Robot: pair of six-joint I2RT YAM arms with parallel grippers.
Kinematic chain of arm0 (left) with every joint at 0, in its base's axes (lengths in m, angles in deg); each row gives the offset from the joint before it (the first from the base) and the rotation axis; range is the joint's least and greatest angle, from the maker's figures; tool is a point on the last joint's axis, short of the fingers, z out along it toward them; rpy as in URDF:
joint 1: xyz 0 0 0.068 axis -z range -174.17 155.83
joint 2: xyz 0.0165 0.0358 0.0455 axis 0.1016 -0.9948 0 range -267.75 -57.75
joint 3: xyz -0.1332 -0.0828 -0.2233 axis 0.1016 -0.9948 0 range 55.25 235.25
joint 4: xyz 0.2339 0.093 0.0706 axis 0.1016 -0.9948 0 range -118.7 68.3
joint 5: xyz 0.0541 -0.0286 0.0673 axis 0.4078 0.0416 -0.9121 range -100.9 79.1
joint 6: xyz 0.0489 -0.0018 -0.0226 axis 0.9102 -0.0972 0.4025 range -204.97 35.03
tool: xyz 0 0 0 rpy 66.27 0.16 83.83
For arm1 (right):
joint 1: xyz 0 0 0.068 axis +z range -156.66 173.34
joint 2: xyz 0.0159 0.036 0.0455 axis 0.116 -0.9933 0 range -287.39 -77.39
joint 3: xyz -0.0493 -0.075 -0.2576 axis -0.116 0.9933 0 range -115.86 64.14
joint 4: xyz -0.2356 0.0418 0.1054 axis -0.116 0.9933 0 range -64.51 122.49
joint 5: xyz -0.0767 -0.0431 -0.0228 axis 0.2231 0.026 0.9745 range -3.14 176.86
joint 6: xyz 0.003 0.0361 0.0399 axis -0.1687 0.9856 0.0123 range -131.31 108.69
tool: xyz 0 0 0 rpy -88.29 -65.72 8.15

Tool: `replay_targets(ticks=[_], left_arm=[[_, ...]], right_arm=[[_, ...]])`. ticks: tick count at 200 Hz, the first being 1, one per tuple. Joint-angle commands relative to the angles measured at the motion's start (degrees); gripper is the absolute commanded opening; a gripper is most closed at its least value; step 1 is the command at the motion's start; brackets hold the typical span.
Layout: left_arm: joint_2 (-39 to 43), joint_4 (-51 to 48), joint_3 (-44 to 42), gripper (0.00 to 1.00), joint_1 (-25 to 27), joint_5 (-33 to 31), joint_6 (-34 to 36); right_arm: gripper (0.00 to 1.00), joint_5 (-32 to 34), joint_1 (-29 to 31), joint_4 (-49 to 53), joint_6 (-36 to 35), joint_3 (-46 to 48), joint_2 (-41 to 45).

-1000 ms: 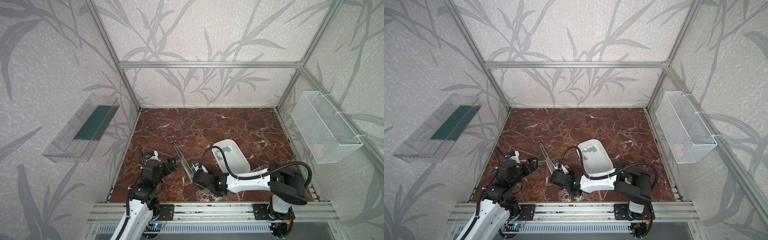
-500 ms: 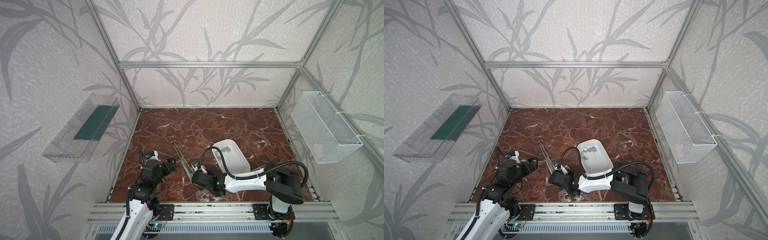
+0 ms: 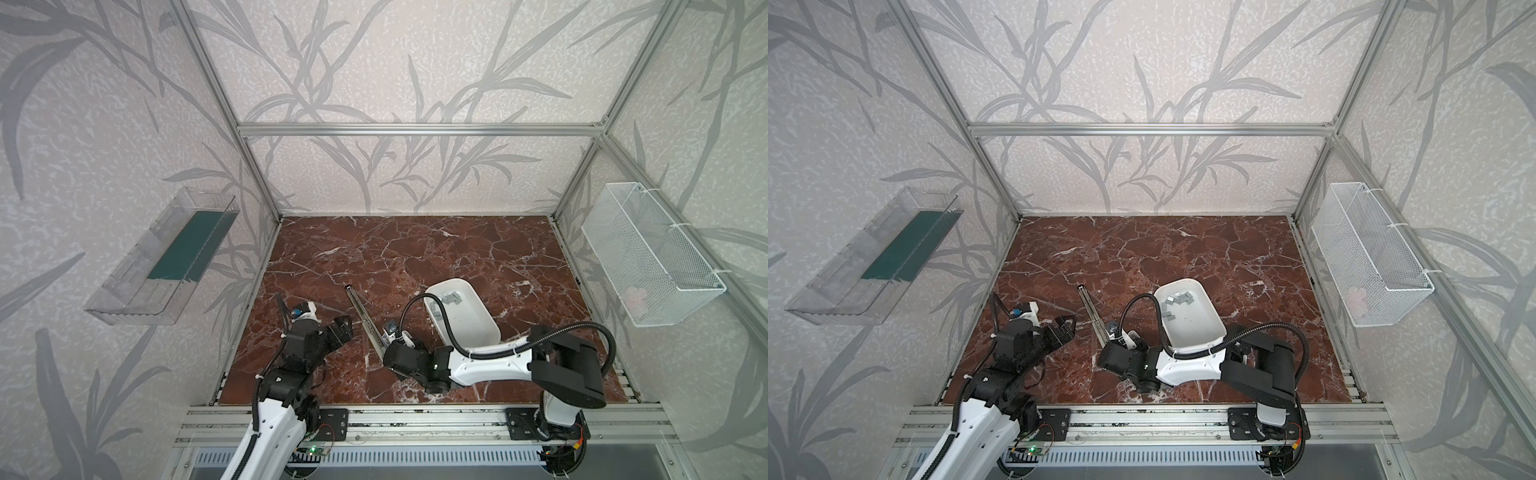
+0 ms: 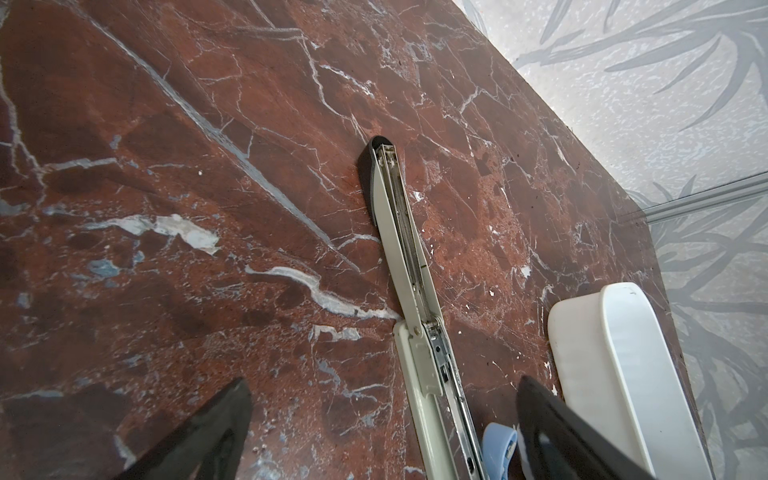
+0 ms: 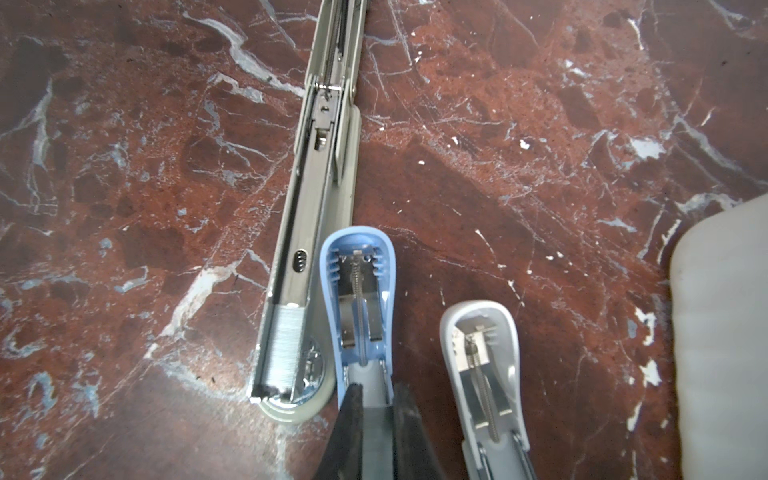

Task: Load the staples into the stapler

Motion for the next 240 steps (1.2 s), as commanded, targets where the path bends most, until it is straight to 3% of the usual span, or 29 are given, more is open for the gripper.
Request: replay_targets(ticks=[1,131,174,240], left_arm=[[0.5,0.5,-0.6,0.99,0.2,-0.2,-0.2],[0.5,0.5,-0.6,0.99,0.3,-0.1,-0.2],[0.5,0.5,-0.7,0.99,0.3,-0.1,-0.2],[2.0,0.5,-0.7,0.99,0.3,-0.1,-0.2]], right_arm=[[0.07,1.0,0.4,0.5,0.9,-0.8,-0.4],[0.08,2.7,1.9,1.8,3.6,2.1,2.3],[0.14,3.2,2.2,2.6,4.1,2.2,2.8],[0.31,3.8,2.7,2.9,4.1,2.4,3.8]])
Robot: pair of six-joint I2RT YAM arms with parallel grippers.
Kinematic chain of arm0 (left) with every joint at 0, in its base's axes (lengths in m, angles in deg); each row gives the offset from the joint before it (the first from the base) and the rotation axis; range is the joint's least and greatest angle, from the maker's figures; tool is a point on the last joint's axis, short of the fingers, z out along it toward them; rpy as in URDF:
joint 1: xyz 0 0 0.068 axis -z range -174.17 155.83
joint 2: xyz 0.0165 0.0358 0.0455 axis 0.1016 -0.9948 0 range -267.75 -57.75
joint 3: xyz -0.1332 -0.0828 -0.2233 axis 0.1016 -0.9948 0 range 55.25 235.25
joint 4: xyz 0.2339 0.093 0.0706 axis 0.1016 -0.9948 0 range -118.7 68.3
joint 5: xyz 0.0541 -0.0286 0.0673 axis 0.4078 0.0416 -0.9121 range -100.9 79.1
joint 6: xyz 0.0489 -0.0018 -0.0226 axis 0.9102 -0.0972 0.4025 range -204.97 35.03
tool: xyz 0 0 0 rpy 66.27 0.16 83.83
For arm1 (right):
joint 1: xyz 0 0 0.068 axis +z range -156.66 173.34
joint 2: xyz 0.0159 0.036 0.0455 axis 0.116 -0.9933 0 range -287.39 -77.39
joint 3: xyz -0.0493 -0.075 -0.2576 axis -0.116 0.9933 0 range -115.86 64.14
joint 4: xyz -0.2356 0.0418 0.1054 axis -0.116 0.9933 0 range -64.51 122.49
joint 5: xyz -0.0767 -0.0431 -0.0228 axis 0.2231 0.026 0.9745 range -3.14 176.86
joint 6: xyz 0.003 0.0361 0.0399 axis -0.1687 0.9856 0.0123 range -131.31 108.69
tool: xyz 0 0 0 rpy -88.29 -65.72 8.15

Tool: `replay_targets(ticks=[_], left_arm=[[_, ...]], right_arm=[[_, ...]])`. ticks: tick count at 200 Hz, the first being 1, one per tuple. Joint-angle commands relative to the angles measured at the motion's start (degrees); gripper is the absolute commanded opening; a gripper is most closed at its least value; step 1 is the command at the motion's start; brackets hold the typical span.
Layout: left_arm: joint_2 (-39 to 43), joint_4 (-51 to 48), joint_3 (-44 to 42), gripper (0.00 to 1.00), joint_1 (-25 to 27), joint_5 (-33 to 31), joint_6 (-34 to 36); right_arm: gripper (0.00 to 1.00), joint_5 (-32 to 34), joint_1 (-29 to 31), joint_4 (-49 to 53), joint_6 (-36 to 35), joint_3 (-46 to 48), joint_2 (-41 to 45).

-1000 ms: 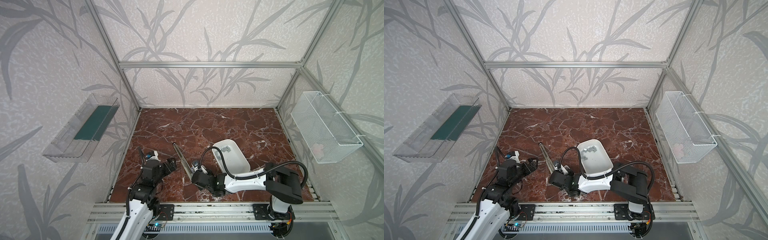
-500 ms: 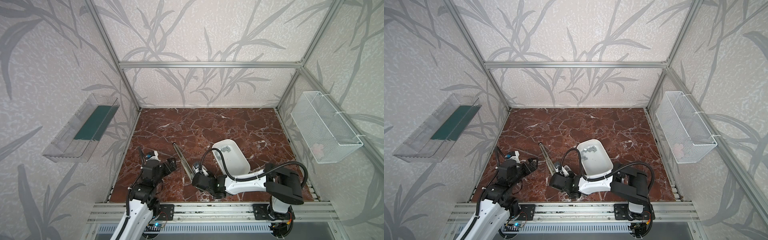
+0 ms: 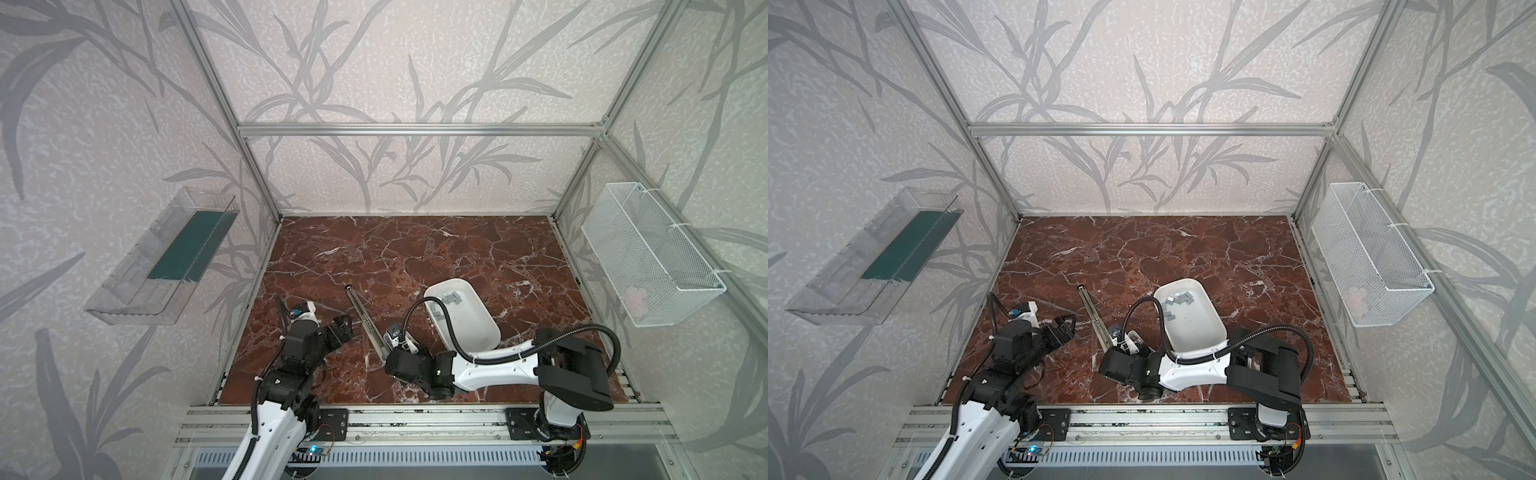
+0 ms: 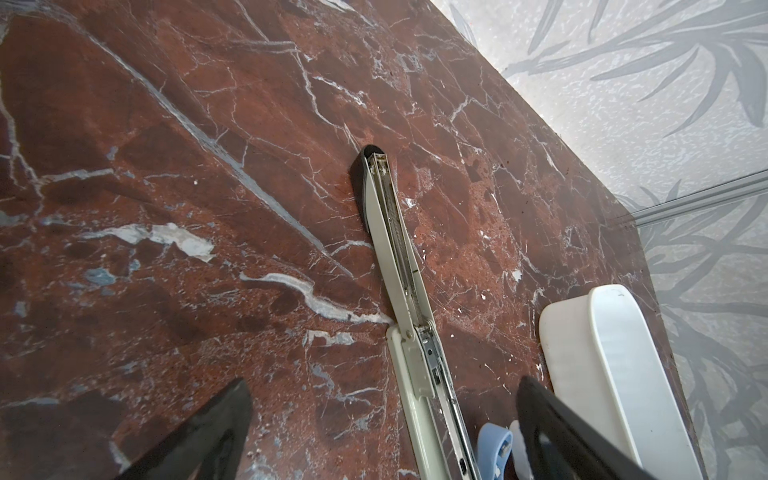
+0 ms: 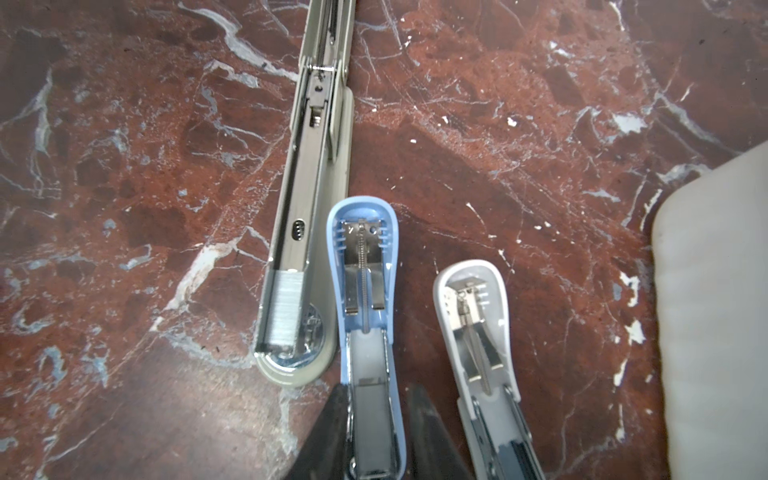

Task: Load the staples into the stapler

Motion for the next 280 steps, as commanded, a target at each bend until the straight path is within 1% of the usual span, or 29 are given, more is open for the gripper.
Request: replay_targets(ticks=[1,37,46,66,85,91,106,120,135,137,146,178,202,217,248,264,280], left_arm=[[0.4,0.5,-0.7,0.99,0.2,-0.1,-0.2],[0.4,0.5,-0.7,0.99,0.2,-0.1,-0.2],[0.4,0.5,-0.6,0.99,0.2,-0.1,-0.1],[0.4,0.4,-0.6,0.99,0.2,-0.2,-0.2],[0.3,0.5,-0.5,0.99,0.2,-0.9,-0.2],[0.2,0.4,-0.5,0.99,0.2,-1.1,-0.2],[0.0,0.4,-0.3,0.99,0.2,-1.9,-0.1],[-0.5,0.2,-0.2,0.99,0.2,-2.9,-0.2],[-0.6,-0.3,0.1,0.99,0.2,-4.4,-0.2],[-0.6,-0.5,0.1,0.99,0.2,-4.5,-0.2],[-2.4,-1.0,0.5,0.99,0.2,-5.5,-0.2],[-4.6,-1.1,1.0,0.99,0.2,-7.4,0.2],[-6.6,-0.7,1.8,0.99,0.2,-8.7,0.5],[-8.0,0.1,2.1,0.99,0.2,-8.2,0.9],[-9.4,0.5,2.4,0.99,0.2,-5.9,1.8],[-9.0,0.4,2.3,0.99,0.2,-5.5,1.9],[-7.8,-0.1,2.1,0.99,0.2,-6.0,1.7]], right_arm=[[0.31,1.6,0.7,1.2,0.5,0.7,1.8],[0.31,2.4,0.7,1.8,0.1,0.7,2.2],[0.31,3.2,0.7,2.4,-0.1,0.7,4.7],[0.32,6.4,0.7,4.3,-1.1,0.9,8.9],[0.36,12.2,0.1,5.3,-2.5,1.8,13.9],[0.38,13.2,-0.7,6.1,-3.0,2.1,15.5],[0.38,13.6,-4.9,10.1,-2.4,1.7,19.2],[0.38,10.8,-11.2,13.1,-1.4,1.5,21.4],[0.34,6.2,-18.1,15.4,-0.4,1.4,22.2],[0.34,5.8,-19.8,15.7,-0.2,1.3,22.1],[0.33,3.8,-23.6,17.4,0.5,0.8,22.1],[0.34,-3.8,-32.4,19.2,0.7,-1.0,20.8],[0.33,-9.4,-38.4,19.4,0.8,-2.8,17.4],[0.31,-11.8,-40.2,18.9,1.3,-4.0,14.8],[0.30,-14.5,-40.2,19.5,0.9,-7.4,10.6],[0.30,-16.9,-40.2,15.9,-2.4,-7.7,8.8],[0.31,-16.8,-40.7,15.9,-5.4,-9.4,6.4]])
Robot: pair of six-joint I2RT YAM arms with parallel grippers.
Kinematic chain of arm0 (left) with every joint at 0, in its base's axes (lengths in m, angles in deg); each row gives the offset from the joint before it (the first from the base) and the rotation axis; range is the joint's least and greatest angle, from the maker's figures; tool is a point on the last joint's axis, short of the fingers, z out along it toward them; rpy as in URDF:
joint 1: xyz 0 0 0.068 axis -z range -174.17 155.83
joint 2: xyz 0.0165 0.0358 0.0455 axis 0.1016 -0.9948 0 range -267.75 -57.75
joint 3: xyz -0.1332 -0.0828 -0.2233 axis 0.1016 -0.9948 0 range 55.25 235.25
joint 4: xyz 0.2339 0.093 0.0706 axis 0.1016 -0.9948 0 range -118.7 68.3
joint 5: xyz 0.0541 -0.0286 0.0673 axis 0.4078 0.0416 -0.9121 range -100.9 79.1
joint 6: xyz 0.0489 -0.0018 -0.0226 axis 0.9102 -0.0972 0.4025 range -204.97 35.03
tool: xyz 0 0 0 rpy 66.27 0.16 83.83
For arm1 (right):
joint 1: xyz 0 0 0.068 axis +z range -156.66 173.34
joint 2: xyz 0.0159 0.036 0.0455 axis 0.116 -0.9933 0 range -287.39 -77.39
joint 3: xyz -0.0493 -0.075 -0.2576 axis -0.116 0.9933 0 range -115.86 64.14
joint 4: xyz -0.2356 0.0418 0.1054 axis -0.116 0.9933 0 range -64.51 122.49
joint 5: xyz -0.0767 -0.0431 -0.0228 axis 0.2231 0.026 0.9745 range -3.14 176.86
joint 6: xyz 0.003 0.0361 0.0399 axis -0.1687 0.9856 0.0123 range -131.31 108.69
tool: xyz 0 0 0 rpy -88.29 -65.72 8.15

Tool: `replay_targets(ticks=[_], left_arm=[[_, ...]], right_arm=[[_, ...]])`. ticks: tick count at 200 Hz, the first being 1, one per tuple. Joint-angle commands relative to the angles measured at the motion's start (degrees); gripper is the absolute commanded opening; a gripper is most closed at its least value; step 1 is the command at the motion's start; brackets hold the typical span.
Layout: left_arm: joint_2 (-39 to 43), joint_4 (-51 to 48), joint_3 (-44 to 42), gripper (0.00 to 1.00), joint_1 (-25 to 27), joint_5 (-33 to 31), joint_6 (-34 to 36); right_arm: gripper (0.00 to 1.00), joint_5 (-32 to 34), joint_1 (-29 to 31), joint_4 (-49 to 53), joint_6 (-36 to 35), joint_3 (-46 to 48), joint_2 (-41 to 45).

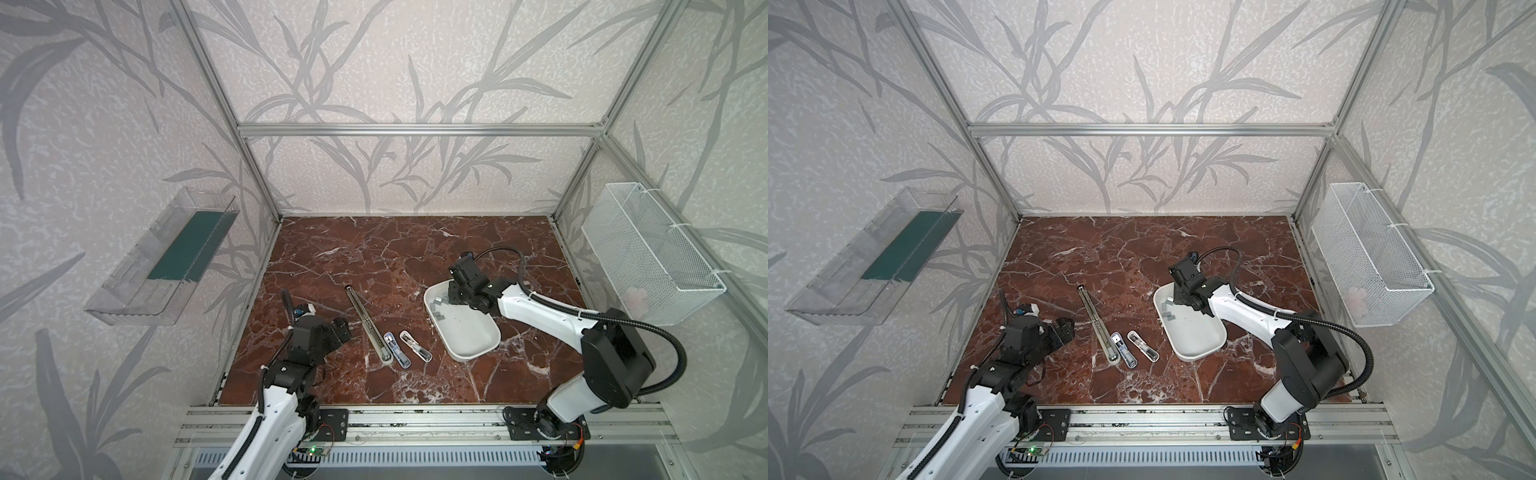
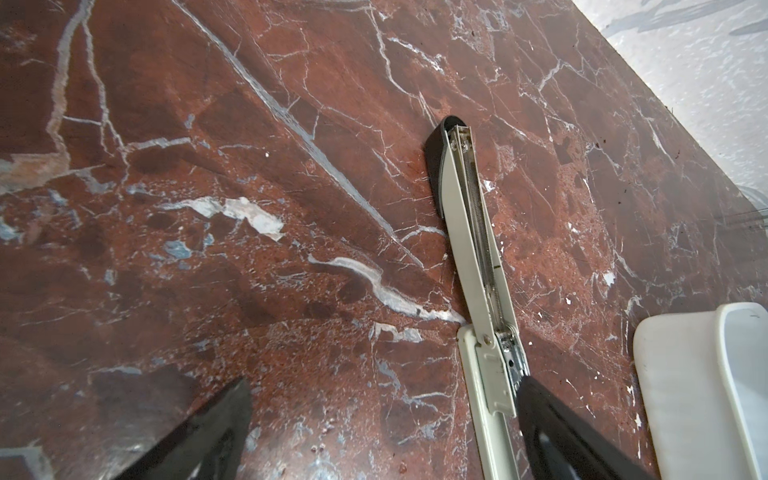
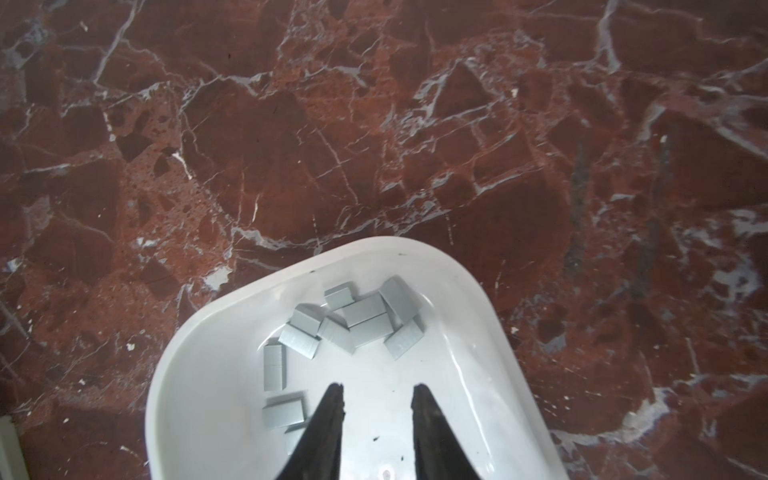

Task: Load the staples into the stapler
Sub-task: 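Lift the right gripper and move it back over the white tray, then lower the open right gripper into the white tray toward a grey staple strip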

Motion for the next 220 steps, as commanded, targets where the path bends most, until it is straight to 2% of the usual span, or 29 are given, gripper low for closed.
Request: replay_targets(ticks=[1,18,44,83,138,201,220], left_arm=[[1.4,0.0,1.6,0.99,0.2,-0.4,0.5],[2.7,-0.5,1.3,0.99,0.2,-0.8,0.3],[4.2,-0.5,1.0,0.99,0.1,-0.8,0.3],[3.8,0.1,0.9,0.99,0.2,-1.1,0.2],[1.6,0.9,1.3,0.99,0.2,-0.7,0.3],[1.1,1.9,1.3,0.99,0.1,0.2,0.5],[1.0,2.0,1.3,0.99,0.1,0.2,0.5]], right_arm=[[0.31,-2.9,-0.3,-1.2,-4.5,-2.8,-2.8],[0.31,-3.6,-2.0,0.4,-5.0,-3.9,-5.2],[0.29,-8.5,-5.7,1.0,-2.5,-3.6,-9.4],[0.29,-11.7,-7.6,0.0,-1.5,-5.0,-14.6],[0.29,-11.2,-7.6,1.7,-0.9,-5.7,-16.5],[0.30,-6.6,-6.3,4.4,-1.3,-2.7,-13.1],[0.31,-7.1,-6.2,4.1,-2.0,-2.1,-12.5]])
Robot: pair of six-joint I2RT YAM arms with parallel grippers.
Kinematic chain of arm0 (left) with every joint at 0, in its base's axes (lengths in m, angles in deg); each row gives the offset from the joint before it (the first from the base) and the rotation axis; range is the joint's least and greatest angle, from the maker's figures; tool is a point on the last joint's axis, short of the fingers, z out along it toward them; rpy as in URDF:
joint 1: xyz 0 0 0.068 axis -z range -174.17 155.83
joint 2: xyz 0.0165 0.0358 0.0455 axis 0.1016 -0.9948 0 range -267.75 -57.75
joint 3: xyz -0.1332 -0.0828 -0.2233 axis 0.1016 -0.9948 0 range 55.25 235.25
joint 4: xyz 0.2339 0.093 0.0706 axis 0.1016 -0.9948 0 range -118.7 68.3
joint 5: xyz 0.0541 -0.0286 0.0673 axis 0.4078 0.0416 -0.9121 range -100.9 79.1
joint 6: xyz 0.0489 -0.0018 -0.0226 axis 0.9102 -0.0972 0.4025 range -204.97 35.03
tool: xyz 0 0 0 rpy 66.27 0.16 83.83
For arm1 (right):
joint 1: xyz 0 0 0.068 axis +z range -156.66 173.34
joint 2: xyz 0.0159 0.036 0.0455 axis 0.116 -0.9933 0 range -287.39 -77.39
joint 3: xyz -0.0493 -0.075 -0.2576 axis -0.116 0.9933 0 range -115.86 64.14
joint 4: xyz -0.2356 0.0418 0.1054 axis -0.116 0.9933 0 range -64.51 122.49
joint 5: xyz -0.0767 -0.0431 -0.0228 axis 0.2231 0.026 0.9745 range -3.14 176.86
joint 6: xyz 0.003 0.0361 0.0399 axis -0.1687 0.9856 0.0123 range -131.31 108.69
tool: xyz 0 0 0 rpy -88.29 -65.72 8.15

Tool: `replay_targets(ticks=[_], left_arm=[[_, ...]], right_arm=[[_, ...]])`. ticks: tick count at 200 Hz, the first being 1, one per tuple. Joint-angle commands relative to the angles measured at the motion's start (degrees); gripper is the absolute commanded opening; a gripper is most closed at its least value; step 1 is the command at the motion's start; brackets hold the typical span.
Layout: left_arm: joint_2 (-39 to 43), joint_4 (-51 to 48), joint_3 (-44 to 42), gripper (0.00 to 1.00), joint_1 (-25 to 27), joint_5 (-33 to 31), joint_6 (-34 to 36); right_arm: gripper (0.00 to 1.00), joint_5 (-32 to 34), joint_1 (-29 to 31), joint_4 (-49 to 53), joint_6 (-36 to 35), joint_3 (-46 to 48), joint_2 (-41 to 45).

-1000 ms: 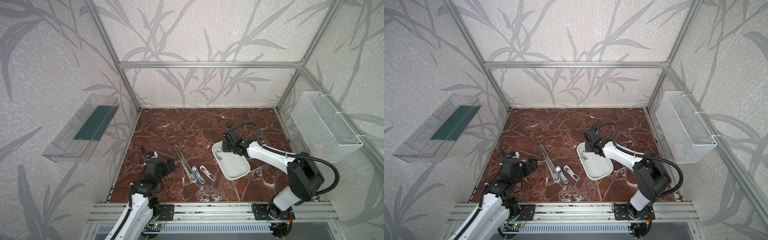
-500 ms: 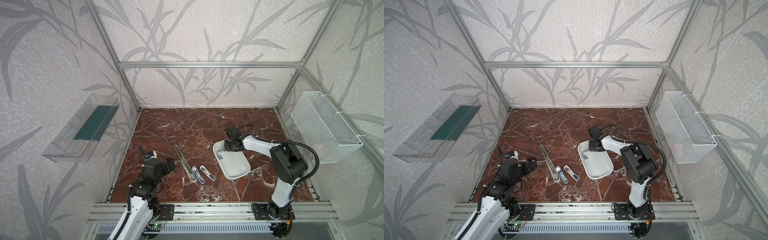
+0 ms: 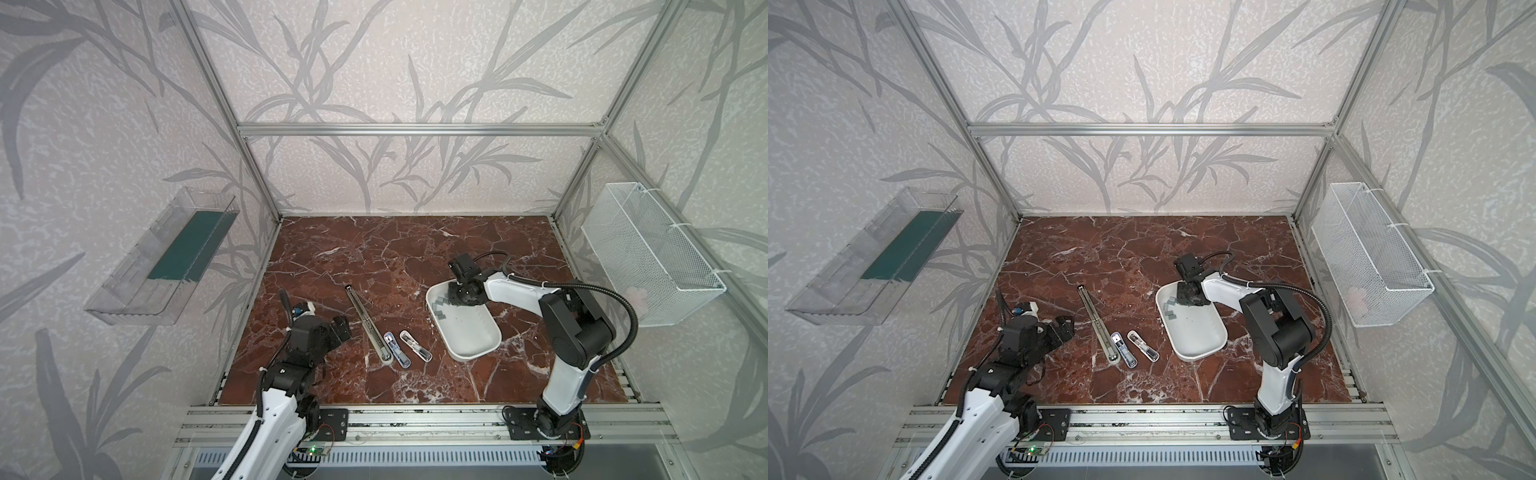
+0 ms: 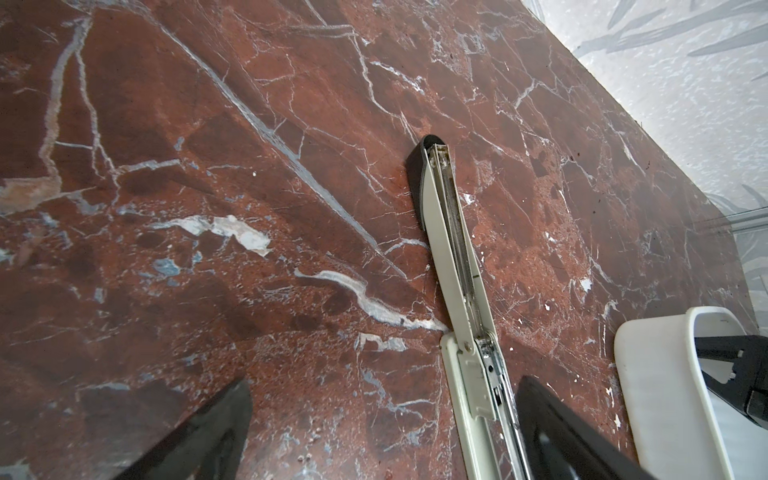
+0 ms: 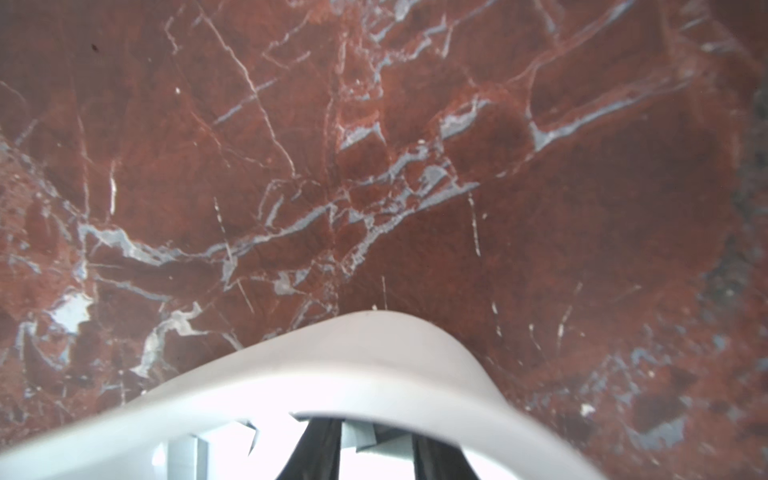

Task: Load the staples into the stapler
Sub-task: 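Lower the open right gripper into the white tray toward a grey staple strip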

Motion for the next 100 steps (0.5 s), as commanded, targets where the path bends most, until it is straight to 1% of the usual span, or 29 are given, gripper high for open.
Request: replay_targets(ticks=[1,34,100], left_arm=[[-0.2,0.9,1.3,0.99,0.1,0.0,0.4],[-0.6,1.2,1.3,0.99,0.1,-0.2,0.4],[-3.9,2.1,1.8,0.99,0.1,0.2,0.4]], right_arm=[[0.31,1.4,0.4,3.5,-0.8,1.7,1.5],[0.38,-0.8,0.4,0.6,-2.6,4.0,2.8],[0.39,-5.8,0.5,-2.3,-3.6,7.0,4.3]])
